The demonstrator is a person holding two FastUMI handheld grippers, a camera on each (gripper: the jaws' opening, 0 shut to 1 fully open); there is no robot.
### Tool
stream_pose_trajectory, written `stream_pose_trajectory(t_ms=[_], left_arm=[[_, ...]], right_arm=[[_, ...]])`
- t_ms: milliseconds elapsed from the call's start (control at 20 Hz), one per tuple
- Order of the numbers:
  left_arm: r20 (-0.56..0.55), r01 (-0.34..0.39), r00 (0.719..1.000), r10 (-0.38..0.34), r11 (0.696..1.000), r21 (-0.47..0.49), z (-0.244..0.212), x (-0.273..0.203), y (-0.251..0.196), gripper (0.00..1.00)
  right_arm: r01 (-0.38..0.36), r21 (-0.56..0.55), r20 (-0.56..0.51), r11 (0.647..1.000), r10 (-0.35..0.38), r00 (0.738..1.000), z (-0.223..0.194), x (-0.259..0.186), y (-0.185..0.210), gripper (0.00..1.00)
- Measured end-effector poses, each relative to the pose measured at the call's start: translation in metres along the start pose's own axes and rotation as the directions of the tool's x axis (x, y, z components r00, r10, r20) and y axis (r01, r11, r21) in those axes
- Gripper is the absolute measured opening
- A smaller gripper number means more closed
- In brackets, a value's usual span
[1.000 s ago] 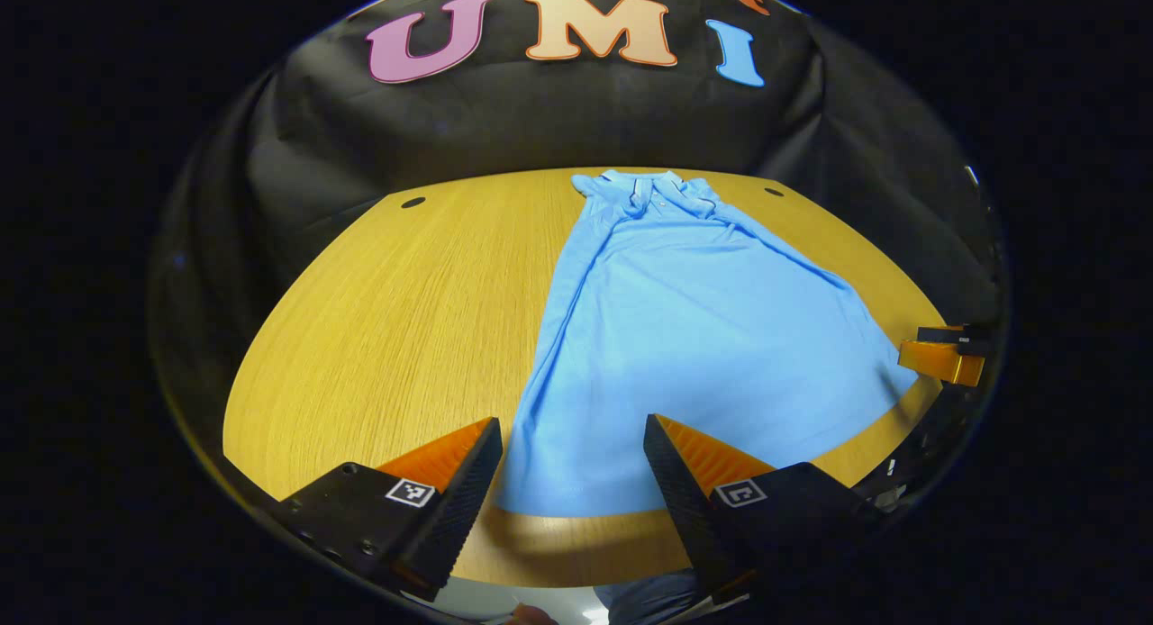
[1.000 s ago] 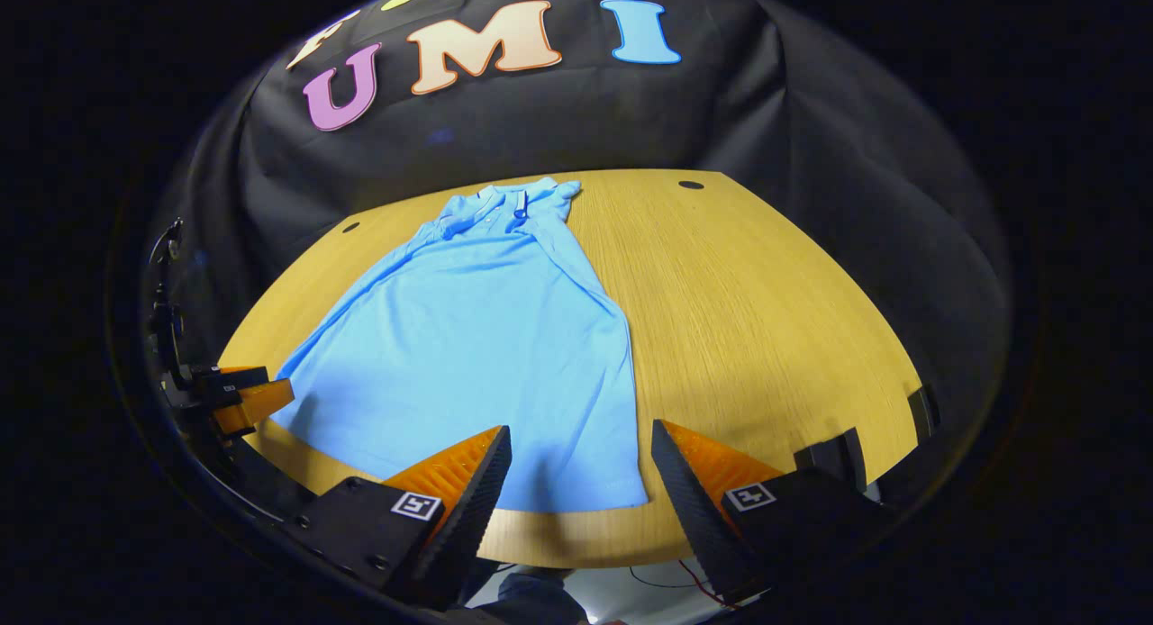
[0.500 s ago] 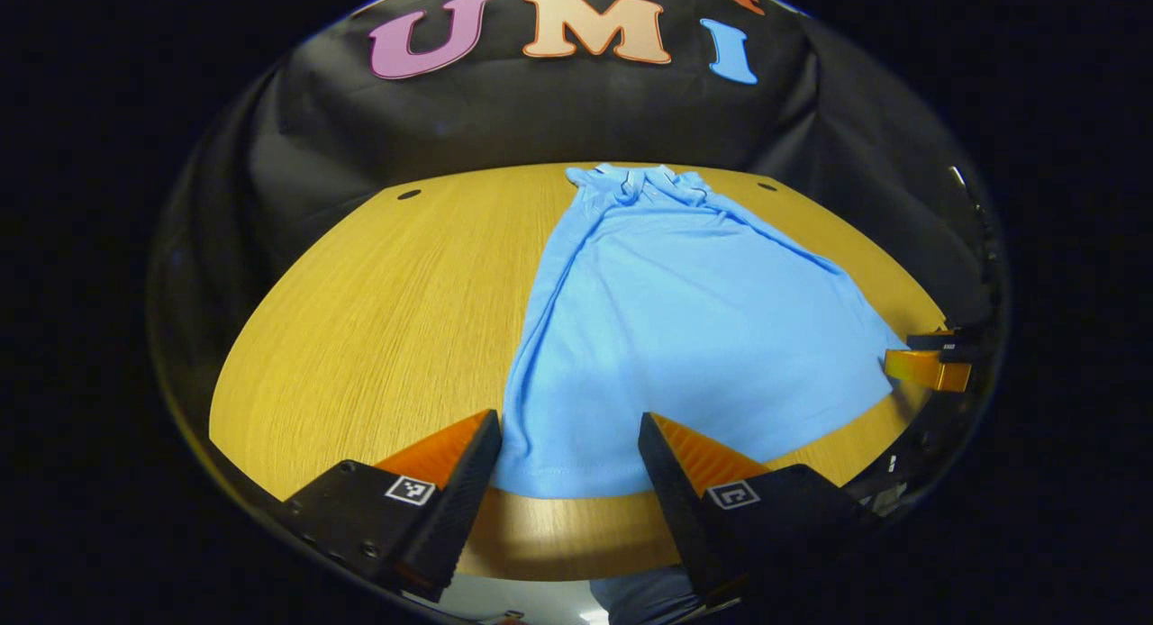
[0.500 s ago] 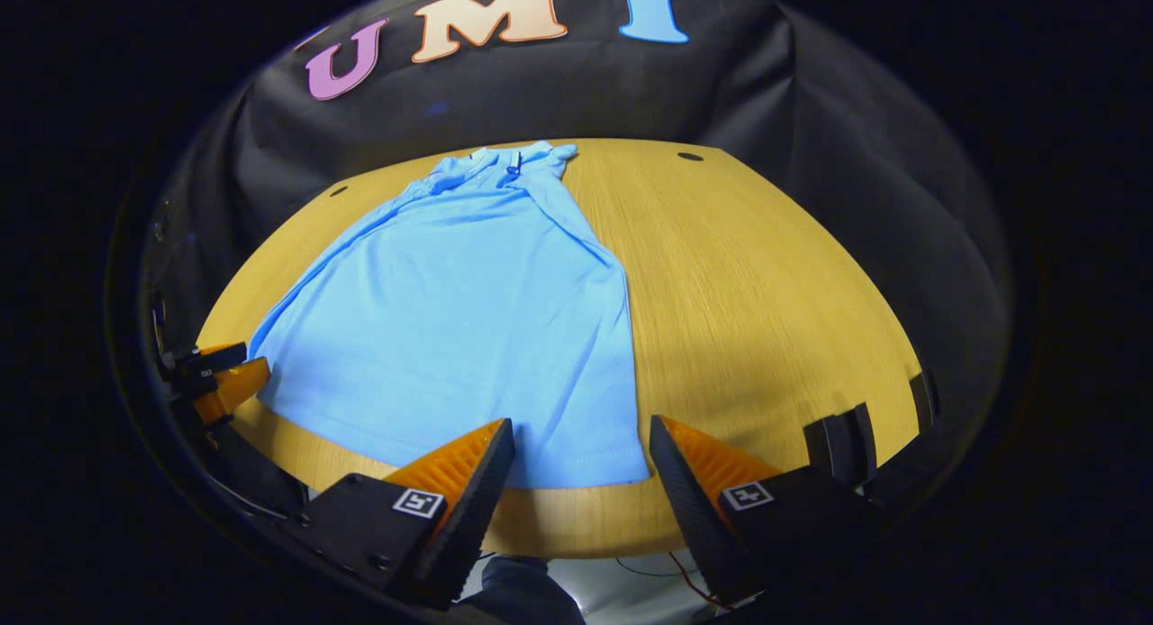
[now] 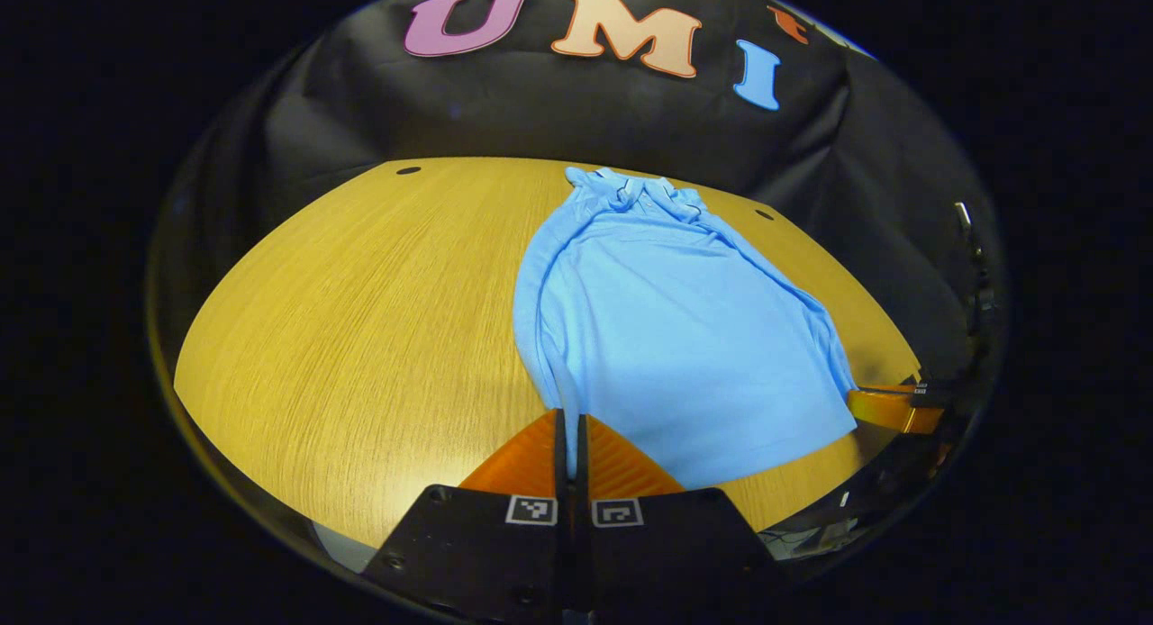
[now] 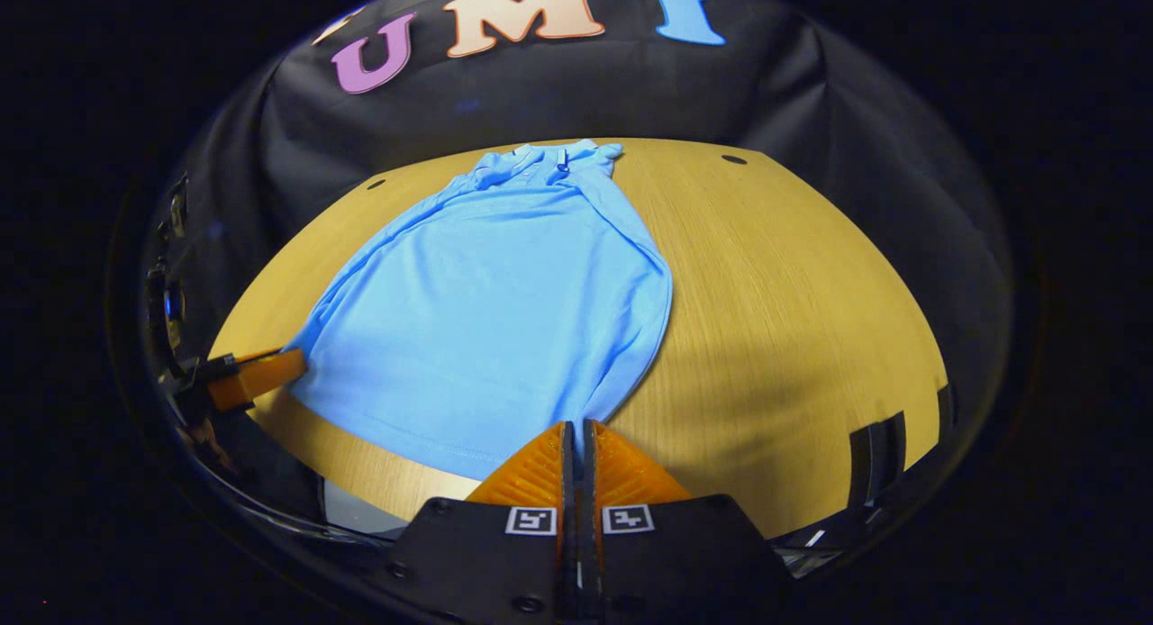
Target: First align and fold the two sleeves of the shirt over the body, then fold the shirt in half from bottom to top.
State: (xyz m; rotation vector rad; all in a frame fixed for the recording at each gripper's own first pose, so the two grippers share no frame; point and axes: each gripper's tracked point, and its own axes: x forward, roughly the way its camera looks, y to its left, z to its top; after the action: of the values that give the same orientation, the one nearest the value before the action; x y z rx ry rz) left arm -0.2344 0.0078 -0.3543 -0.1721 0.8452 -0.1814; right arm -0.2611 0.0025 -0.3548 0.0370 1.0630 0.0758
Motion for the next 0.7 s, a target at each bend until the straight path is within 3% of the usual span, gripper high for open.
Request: stream_pose_trajectory(t_ms=[200,400,700], left_arm=[[-0.071,-0.031,0.997,0.031,0.999,-0.007,0.006,0.000,0.004,0.00],[-0.033,0.038,0.999,-0.039,0.999,-0.033,0.045,-0.002,-0.009,0.00],[0.023,0.089,0.996,-0.088,0.995,-0.049,0.119,0.007,-0.011,0.00]], right_arm=[[-0.021,0.065,0.004,0.998,0.021,1.000,0.013,-0.002,0.005,0.02],[-0.072,0.088,0.071,0.993,0.066,0.995,0.055,-0.009,0.018,0.03],[-0.114,0.145,0.172,0.983,0.089,0.981,0.139,-0.004,0.025,0.02]])
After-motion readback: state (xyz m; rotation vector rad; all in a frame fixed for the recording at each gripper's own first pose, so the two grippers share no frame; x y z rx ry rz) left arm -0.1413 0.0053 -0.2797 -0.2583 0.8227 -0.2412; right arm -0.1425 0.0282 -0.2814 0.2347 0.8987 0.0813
